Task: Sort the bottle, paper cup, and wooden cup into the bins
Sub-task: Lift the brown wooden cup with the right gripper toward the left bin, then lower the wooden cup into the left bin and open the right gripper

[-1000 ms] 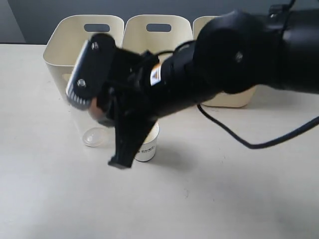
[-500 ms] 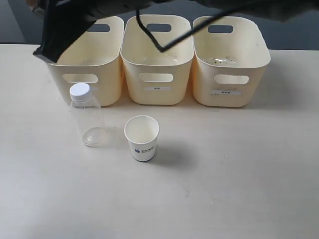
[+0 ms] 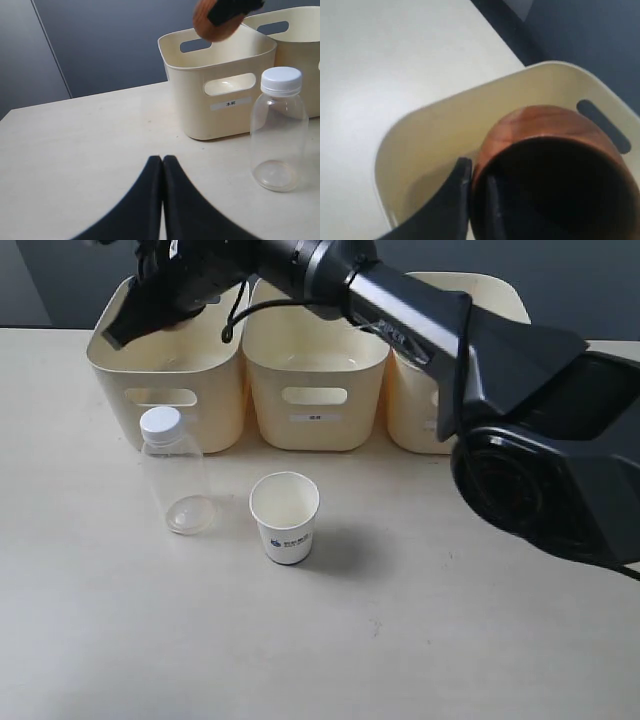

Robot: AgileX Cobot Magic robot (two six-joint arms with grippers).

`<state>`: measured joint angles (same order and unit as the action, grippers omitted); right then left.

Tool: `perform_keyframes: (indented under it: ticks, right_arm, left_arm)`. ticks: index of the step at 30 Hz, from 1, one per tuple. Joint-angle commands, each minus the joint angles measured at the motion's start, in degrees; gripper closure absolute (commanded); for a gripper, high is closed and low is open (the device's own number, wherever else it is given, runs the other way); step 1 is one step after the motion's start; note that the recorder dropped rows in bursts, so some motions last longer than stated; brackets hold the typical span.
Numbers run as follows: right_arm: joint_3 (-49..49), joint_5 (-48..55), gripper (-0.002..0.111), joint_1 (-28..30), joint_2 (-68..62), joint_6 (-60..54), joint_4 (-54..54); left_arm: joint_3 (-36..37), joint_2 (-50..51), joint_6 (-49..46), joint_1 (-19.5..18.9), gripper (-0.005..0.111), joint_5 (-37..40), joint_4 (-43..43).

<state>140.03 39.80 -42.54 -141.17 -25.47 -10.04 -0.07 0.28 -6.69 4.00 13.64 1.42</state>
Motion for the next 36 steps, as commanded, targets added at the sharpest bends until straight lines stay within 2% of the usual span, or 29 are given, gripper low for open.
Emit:
perform_keyframes:
  ticks: [1, 13, 28, 30, 34, 36]
  right_arm:
    - [1.42, 1.38, 0.109, 0.82, -2.60, 0.71, 2.34]
    - [1.42, 7.00, 0.109, 1.87, -4.01, 0.71, 4.90]
    - [1.32, 4.19, 0.108, 1.87, -4.36, 0.85, 4.90]
    - [1.32, 4.19, 0.103, 1.87, -4.36, 1.06, 4.90]
    - [1.32, 4.19, 0.079, 1.87, -4.36, 2.66, 4.90]
    - [1.32, 4.30, 0.074, 1.87, -4.36, 3.05, 4.90]
  left_arm:
    - [0.07, -0.28, 0.11, 0.20, 0.107, 0.09, -0.16]
    - [0.07, -0.28, 0.11, 0.20, 0.107, 0.09, -0.16]
    - [0.07, -0.28, 0.11, 0.20, 0.107, 0.09, -0.16]
    - [0.07, -0.28, 0.11, 0.20, 0.107, 0.09, -0.16]
    - [0.07, -0.28, 0.11, 0.20, 0.107, 0.09, -0.16]
    - [0.07, -0.28, 0.11, 0.20, 0.107, 0.09, -0.16]
